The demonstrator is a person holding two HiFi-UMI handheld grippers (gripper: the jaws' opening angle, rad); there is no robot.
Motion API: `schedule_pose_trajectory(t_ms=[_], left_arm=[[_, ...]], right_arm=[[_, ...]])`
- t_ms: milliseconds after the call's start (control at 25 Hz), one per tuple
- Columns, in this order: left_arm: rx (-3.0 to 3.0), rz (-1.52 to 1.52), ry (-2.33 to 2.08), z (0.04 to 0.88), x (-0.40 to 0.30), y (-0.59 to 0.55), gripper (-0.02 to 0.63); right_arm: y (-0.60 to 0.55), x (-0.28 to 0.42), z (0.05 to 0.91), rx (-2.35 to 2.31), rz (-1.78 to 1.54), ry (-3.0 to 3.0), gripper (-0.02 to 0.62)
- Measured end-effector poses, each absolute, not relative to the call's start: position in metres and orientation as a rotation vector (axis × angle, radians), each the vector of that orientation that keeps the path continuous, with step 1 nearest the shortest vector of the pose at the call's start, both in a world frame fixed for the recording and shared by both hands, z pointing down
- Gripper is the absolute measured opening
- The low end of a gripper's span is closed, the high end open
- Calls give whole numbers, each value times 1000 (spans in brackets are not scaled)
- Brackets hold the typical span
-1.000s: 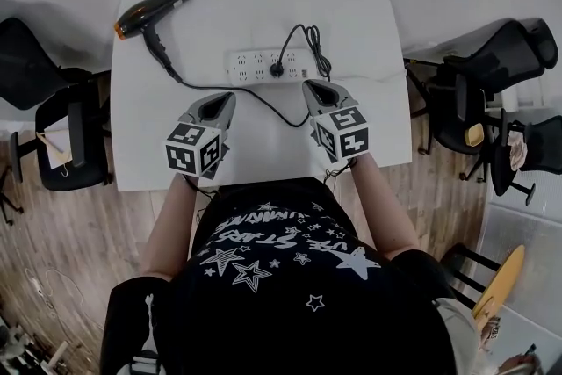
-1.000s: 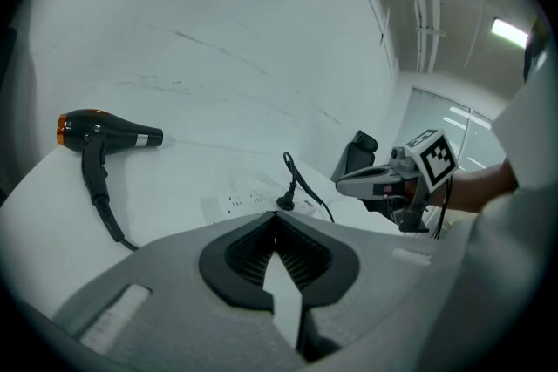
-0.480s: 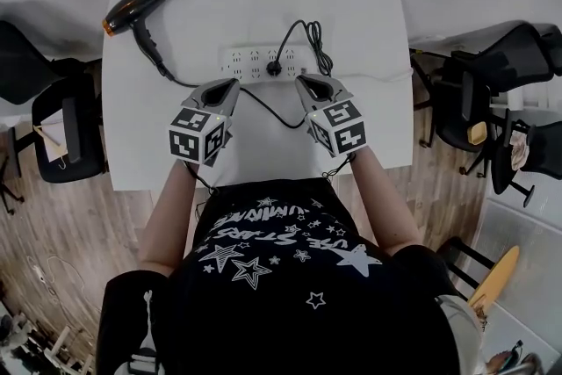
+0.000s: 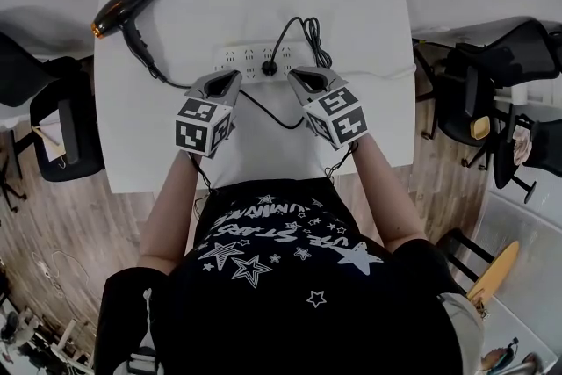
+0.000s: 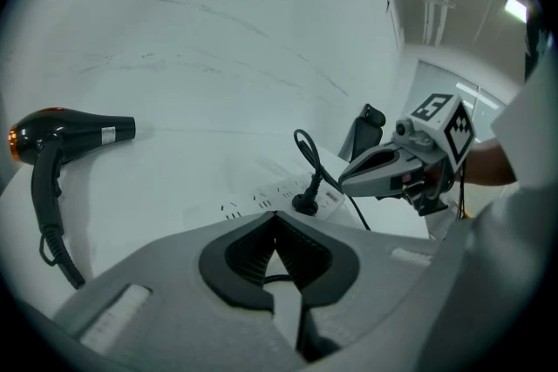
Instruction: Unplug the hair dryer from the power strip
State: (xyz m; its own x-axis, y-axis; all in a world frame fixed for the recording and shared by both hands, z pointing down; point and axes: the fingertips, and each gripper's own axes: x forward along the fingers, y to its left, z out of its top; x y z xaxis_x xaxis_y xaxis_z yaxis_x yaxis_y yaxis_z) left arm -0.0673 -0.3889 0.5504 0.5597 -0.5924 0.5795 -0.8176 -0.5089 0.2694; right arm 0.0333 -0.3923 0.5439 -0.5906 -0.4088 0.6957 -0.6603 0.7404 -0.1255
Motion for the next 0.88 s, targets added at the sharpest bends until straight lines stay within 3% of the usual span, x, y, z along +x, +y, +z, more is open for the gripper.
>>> schedule_pose_trajectory(t_ms=[680, 880], left_arm=[[2192, 642, -1134, 570, -61, -403, 8], [2190, 673, -1143, 571, -61, -403, 8]], right_arm=[[-400, 5, 549, 554, 229, -2240, 149], [-403, -6, 547, 507, 179, -2247, 156]])
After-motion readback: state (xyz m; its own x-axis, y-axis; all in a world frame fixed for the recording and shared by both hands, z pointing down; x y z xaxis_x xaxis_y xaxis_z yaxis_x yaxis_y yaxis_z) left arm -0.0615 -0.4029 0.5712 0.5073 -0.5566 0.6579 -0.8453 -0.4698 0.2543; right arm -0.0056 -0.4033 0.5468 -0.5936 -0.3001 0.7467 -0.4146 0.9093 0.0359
